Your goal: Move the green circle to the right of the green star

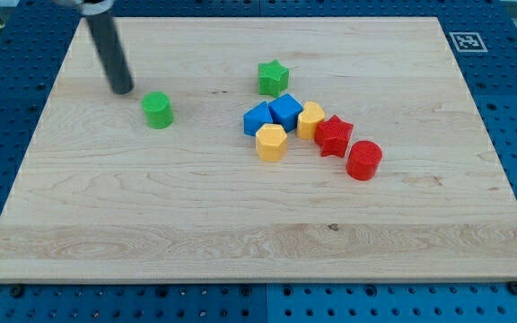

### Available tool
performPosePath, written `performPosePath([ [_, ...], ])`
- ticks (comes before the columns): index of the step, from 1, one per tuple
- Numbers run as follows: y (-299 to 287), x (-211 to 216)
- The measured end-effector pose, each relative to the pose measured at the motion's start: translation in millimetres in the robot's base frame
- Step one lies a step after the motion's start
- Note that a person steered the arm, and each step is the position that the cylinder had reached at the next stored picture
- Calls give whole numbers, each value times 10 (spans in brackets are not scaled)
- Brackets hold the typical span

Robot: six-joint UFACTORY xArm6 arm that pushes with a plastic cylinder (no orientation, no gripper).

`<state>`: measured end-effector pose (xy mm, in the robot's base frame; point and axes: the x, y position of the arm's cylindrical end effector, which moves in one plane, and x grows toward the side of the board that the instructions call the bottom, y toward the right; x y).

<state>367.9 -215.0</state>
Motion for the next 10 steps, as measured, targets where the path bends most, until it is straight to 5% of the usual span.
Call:
performPosePath([
  [2, 229, 733],
  [4, 836, 67],
  [6, 860, -28],
  [8, 1379, -741],
  [10, 1235, -644],
])
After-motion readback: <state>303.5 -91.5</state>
